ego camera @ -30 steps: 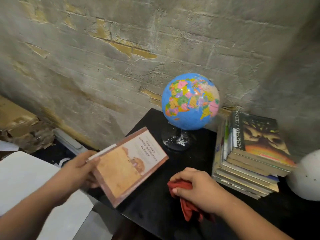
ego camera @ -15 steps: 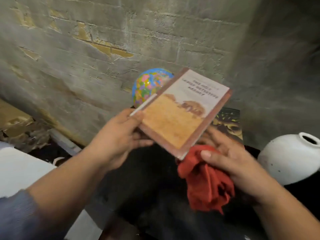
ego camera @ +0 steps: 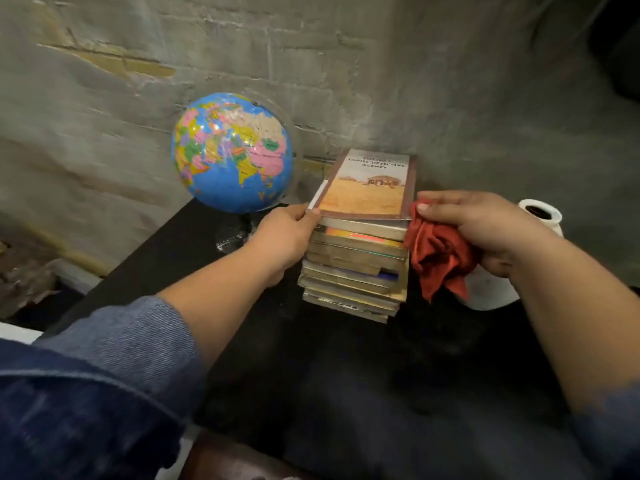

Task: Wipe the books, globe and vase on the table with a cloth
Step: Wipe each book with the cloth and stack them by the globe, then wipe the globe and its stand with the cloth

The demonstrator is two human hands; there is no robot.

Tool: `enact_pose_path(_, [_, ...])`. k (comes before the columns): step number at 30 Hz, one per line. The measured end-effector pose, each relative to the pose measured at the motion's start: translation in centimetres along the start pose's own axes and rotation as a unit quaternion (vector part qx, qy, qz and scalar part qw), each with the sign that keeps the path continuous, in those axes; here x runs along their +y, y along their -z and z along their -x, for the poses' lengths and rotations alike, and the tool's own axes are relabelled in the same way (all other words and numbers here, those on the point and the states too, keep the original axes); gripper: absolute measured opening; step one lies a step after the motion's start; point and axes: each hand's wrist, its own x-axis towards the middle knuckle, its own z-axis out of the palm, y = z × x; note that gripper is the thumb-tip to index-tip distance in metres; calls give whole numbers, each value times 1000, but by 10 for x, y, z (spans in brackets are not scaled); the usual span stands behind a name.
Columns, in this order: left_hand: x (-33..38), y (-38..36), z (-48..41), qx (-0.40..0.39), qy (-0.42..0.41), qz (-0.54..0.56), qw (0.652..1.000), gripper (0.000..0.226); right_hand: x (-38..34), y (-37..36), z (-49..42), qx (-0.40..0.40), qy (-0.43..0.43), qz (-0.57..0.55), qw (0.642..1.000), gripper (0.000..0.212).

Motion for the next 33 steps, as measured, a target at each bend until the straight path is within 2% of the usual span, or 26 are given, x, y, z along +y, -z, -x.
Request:
enact_pose_path(4, [2,0,5,3,0,20,1000,30,13,1,-1,-31,-11,6,999,31])
enact_pose_path(11, [-1,2,13,21,-20,-22,999,31,18,1,7,-58,0,7,998,29])
enact_pose_path(20, [0,7,18,21,-64,-137,988,36,21,-4,6,-47,6,2,999,27])
enact_pose_path(25, [-4,13,17,-16,-57,-135,989,39,16,-5,12,-32,1,31,999,25])
enact_pose_path(28, [-12,20,18,-50,-57,-97,992,41,5,-8,23,56,69,70,994,13])
enact_pose_path(30, [-15,30,18,-38,-69,-96,992,41,-8,-15,32,111,122,58,985,9])
enact_pose_path(33, [-15,54,15,13,-113,-65,991,30,-32,-39,45,43,133,-15,990,9])
